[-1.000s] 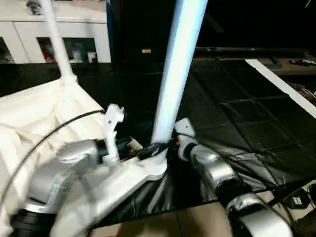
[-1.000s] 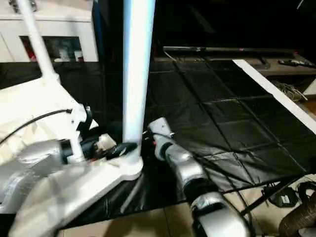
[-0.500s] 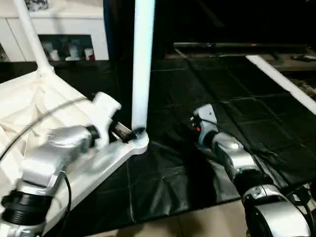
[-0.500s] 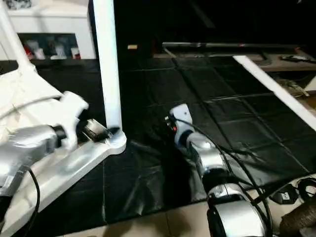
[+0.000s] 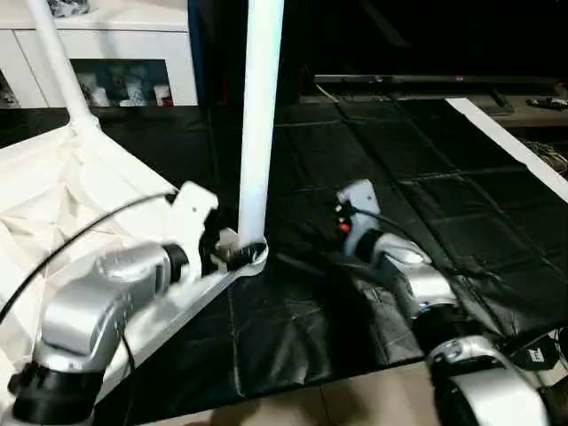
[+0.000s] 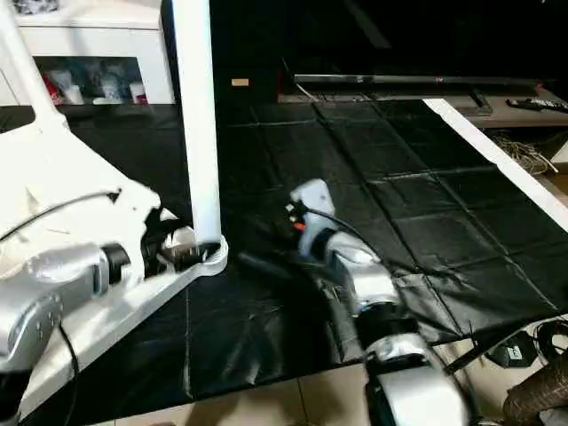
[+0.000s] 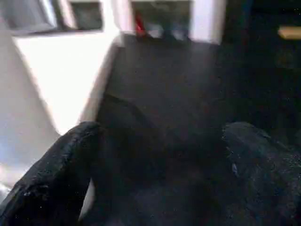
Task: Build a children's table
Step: Rotate table base
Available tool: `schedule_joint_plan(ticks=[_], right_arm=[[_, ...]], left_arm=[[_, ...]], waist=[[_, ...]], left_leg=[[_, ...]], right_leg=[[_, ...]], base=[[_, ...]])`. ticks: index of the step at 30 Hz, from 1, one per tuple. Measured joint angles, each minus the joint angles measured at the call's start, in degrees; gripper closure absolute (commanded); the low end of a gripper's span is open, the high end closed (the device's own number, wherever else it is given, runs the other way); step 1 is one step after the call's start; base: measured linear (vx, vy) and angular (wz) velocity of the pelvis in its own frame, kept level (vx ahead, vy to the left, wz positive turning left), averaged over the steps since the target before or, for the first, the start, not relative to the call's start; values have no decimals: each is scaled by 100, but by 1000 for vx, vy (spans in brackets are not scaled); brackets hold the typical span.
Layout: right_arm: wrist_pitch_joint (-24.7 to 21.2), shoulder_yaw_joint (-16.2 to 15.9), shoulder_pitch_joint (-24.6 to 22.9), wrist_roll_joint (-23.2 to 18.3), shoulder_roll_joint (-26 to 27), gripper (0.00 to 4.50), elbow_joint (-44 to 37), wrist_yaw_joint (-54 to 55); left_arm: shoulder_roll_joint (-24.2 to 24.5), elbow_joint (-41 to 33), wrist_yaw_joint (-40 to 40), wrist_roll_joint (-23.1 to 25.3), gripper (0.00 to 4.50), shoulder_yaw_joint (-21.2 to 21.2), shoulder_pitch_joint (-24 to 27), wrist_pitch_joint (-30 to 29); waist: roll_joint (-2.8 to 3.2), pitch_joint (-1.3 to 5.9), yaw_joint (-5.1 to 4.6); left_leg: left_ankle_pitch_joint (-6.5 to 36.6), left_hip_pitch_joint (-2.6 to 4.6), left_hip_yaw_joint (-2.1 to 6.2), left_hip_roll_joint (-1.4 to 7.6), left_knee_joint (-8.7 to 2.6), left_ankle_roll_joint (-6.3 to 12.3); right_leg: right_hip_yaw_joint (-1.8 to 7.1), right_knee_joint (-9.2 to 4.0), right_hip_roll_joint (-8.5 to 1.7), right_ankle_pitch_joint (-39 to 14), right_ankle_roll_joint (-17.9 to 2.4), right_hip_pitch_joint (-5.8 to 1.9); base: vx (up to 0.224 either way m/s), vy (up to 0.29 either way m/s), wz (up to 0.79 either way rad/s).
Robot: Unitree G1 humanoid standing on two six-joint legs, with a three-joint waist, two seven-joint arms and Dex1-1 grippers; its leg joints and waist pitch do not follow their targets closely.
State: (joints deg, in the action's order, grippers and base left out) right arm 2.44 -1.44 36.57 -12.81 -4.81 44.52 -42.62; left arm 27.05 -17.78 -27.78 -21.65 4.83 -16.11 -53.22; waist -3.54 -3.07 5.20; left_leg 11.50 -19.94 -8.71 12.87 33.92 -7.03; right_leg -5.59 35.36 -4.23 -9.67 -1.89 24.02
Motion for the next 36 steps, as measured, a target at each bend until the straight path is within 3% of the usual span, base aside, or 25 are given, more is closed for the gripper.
schedule_joint_plan(ticks=[4, 11, 16, 22, 28, 31, 36], right_arm=[[1, 98, 205, -11, -43, 0, -32, -28], [-1, 117, 531, 8, -43, 0, 215, 112], [-52, 163, 910, -1, 45, 0, 540, 106], [-45, 207, 1239, 2, 110, 0, 868, 24], [-264, 189, 1256, -245, 347, 0, 835, -841], [-263, 126, 1333, -172, 425, 0, 1020, -751], [-168, 151, 1497, -43, 443, 0, 1302, -426]], left_arm=[[582, -310, -156, 176, 3, 370, 22, -104], [1323, -1028, -403, 283, 3, 1035, -123, -916], [1576, -1480, -489, 72, 3, 1062, -252, -1447], [2006, -1759, -708, -25, 3, 1014, -258, -1790], [2332, -1971, -823, -175, 3, 950, -245, -2117], [2484, -2002, -871, -200, 3, 971, -217, -2181], [2692, -1773, -740, 130, 3, 1370, -208, -2079]], waist=[[-10, -1, 13], [-27, -2, 9], [-47, -4, -6], [-130, -13, 0], [-147, -8, 6], [-147, -8, 27], [-147, -8, 60]], left_leg=[[-1, -1, 1, 0, 0, -2], [-7, -1, 2, 0, 0, -11], [-13, 0, 2, 0, 2, -21], [-23, 1, 14, 2, 3, -39], [-23, -1, 21, 2, 8, -39], [-24, -1, 23, 1, 9, -41], [-30, 0, 32, 2, 11, -51]], right_leg=[[-2, 1, 0, -3, 6, -1], [-4, 14, 3, 3, -11, 3], [-3, 32, 2, 1, -12, 9], [-11, 59, 2, -19, 13, 18], [-13, 62, 2, -16, 6, 16], [-15, 64, 1, -4, -16, 14], [-19, 66, 1, -17, 6, 11]], base=[[0, 0, 0], [0, 0, 0], [0, 0, 0], [0, 0, 0], [0, 0, 0], [0, 0, 0], [0, 0, 0]])
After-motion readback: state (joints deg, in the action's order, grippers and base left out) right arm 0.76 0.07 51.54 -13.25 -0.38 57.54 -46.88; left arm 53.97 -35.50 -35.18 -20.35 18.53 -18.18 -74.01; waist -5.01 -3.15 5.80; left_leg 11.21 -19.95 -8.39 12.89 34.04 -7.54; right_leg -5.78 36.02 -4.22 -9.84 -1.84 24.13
